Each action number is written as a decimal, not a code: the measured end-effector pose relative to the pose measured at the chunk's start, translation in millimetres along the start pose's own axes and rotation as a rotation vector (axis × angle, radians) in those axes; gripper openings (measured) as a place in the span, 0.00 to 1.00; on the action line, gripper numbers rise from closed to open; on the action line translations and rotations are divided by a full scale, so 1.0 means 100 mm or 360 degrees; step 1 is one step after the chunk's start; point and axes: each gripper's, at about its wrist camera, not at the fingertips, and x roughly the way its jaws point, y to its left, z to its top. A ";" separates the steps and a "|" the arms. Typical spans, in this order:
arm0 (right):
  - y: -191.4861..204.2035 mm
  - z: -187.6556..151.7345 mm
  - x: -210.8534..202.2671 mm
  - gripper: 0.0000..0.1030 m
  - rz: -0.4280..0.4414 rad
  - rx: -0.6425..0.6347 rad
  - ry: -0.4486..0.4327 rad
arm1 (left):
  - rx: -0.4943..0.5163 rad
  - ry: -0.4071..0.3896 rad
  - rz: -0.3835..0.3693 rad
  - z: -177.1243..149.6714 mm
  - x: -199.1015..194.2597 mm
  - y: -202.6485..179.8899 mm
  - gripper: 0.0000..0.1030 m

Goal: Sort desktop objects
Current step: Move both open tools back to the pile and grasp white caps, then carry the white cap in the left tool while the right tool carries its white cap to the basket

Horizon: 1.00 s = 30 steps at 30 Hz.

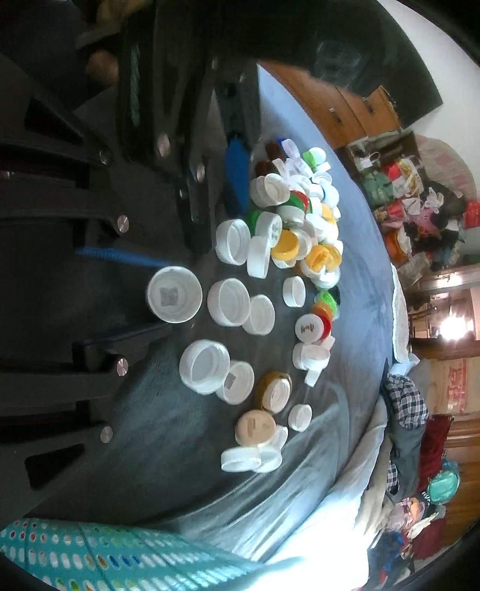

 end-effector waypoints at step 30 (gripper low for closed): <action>0.03 0.32 -1.35 0.30 -0.0134 0.0087 -0.0309 | 0.0039 -0.0322 0.0237 0.26 -1.25 -0.34 0.26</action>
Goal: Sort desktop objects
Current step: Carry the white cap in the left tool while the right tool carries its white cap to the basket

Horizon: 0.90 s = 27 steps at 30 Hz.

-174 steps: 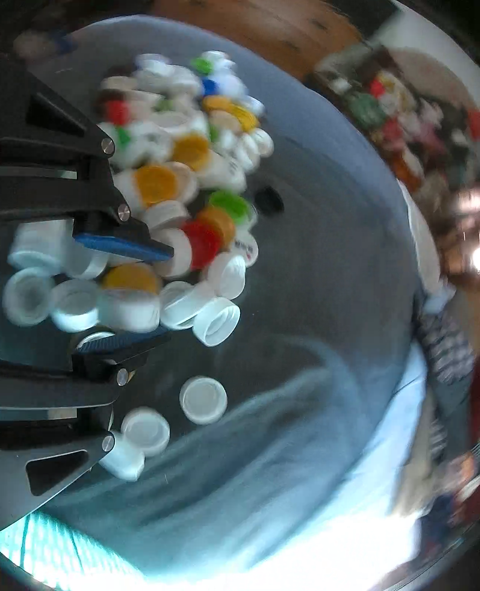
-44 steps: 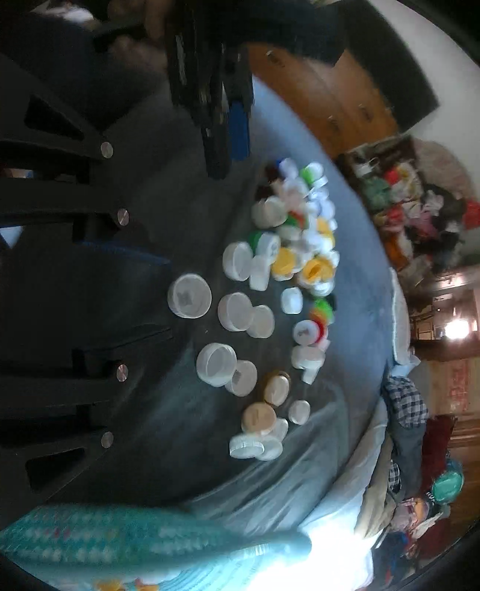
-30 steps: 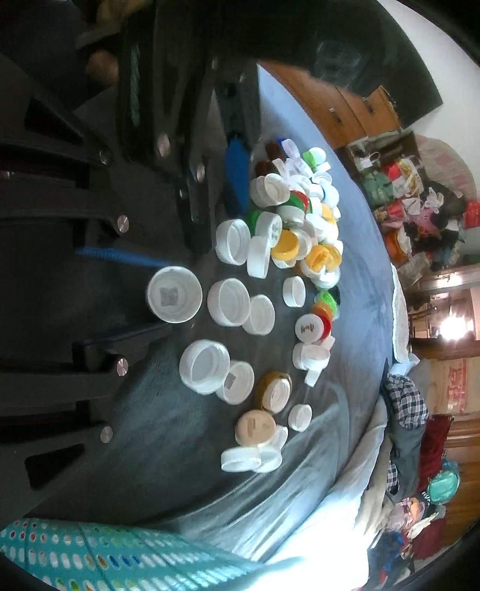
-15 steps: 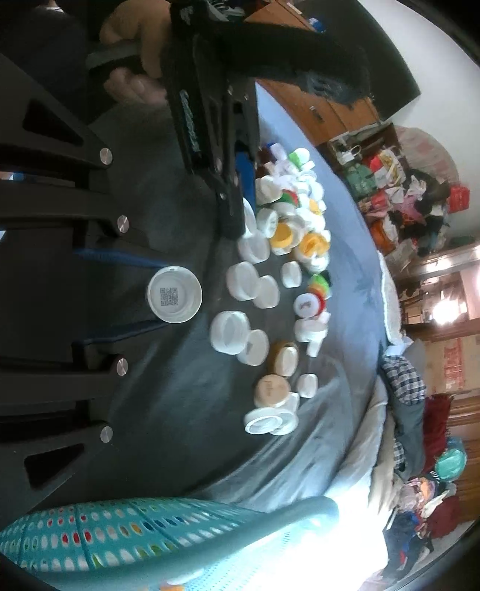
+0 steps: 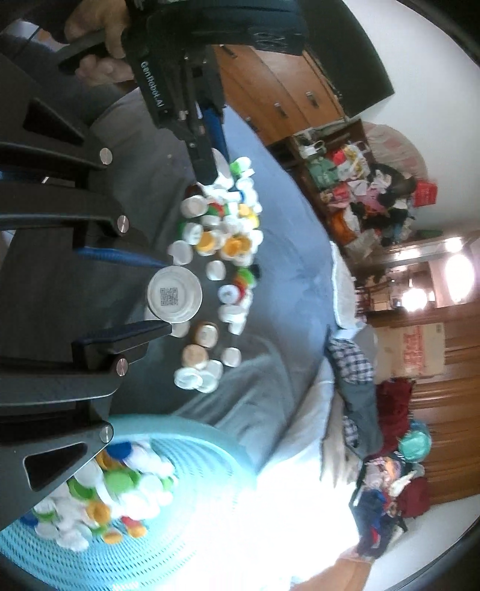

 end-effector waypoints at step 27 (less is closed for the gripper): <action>-0.65 0.79 -0.87 0.30 -0.0205 0.0072 -0.0151 | 0.0235 0.0040 -0.0196 1.07 -0.05 -0.84 0.26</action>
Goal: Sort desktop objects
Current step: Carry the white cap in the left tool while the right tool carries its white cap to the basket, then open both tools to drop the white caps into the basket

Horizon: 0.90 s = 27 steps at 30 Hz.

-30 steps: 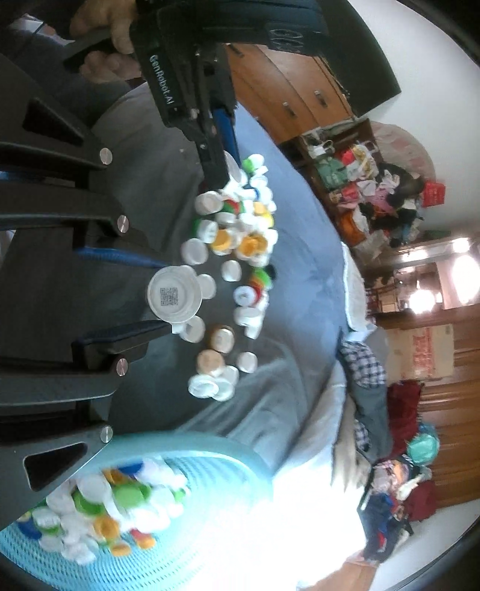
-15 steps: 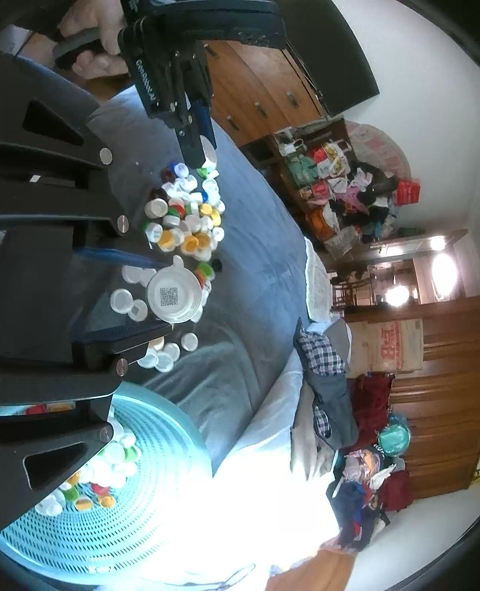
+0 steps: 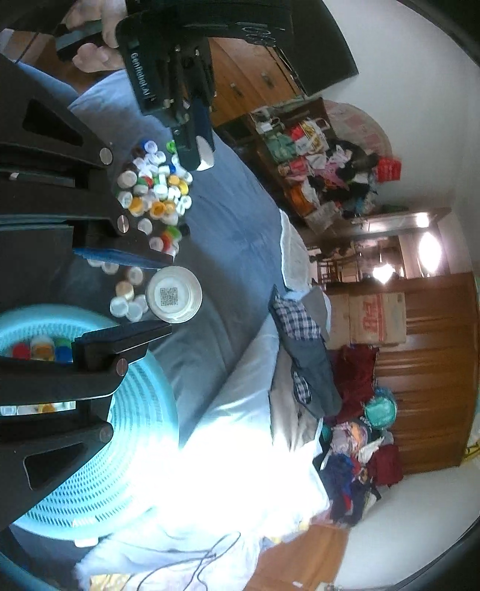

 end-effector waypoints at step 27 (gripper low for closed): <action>-1.04 -0.39 -0.41 0.62 -0.0320 0.0284 0.0015 | 0.0318 -0.0009 -0.0242 0.29 0.45 -1.22 0.52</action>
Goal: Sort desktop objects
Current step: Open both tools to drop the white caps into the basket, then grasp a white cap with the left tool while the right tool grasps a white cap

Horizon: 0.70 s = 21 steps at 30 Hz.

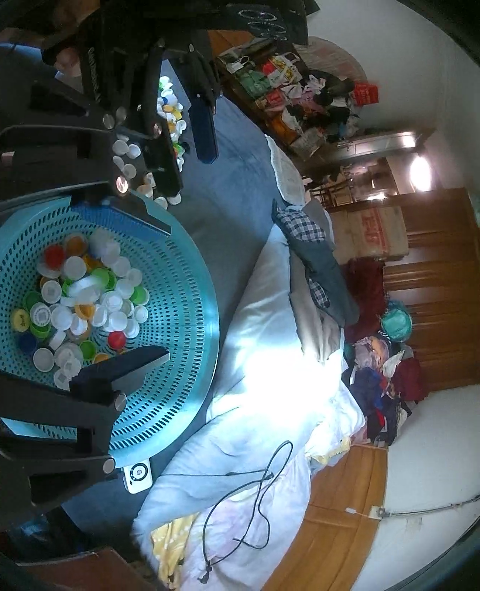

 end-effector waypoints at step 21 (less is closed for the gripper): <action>1.31 -0.97 0.68 0.62 0.0456 -0.0301 0.0317 | -0.0585 0.0111 0.0498 -2.45 -0.06 2.01 0.57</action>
